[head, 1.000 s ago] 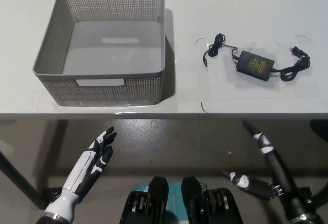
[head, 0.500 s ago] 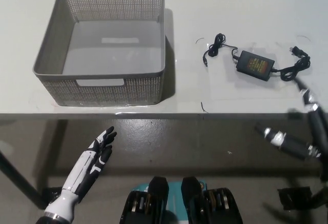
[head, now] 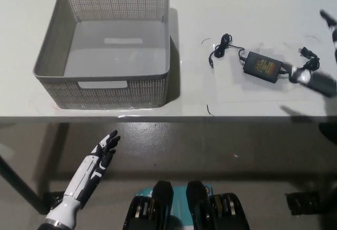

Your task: Use the right hand to pick up a black power cord and place it into a container on the left hand side

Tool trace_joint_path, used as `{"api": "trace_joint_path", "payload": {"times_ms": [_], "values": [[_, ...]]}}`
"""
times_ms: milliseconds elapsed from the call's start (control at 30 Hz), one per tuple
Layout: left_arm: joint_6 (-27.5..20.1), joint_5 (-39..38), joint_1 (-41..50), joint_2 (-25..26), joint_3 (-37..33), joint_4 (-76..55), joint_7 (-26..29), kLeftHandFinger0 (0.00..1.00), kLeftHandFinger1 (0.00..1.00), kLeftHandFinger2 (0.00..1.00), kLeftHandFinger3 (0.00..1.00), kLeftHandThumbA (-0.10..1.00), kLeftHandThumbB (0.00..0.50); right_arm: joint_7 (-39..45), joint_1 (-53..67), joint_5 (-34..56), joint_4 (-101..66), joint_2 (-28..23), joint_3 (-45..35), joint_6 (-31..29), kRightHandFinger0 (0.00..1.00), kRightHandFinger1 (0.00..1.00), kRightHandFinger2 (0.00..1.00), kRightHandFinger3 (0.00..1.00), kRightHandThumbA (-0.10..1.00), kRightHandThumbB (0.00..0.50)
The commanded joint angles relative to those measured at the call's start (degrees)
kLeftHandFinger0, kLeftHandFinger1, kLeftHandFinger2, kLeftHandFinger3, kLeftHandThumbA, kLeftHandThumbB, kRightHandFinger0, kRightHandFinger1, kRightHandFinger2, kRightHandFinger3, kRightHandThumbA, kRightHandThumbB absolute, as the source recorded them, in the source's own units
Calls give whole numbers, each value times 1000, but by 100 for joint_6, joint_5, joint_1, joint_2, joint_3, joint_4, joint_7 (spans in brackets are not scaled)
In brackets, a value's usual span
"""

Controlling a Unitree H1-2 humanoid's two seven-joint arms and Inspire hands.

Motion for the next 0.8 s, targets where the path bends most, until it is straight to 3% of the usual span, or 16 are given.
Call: {"api": "trace_joint_path", "payload": {"times_ms": [0, 200, 333, 500, 767], "values": [[-215, -61, -48, 61, 48, -129, -72, 1000, 1000, 1000, 1000, 1000, 308, -187, -655, -696, 238, -246, 262, 232, 1000, 1000, 1000, 1000, 1000, 500], [-301, -60, -24, 88, 51, -124, -79, 1000, 1000, 1000, 1000, 1000, 296, -142, -1329, -1003, 987, -359, 689, 443, 1000, 1000, 1000, 1000, 938, 500], [-363, -73, -29, 73, 59, -74, -69, 1000, 1000, 1000, 1000, 1000, 298, 163, -1803, -1090, 1498, -458, 968, 677, 1000, 1000, 1000, 1000, 958, 500], [-328, -27, -31, 67, 52, -123, -64, 1000, 1000, 1000, 1000, 1000, 287, 676, -2274, -735, 2173, -496, 1126, 699, 1000, 1000, 1000, 1000, 1000, 500], [-292, -69, 70, 60, 75, -195, -83, 1000, 1000, 1000, 1000, 1000, 277, 1361, -2766, -625, 2965, -463, 1478, 940, 1000, 1000, 1000, 1000, 960, 500]]}}
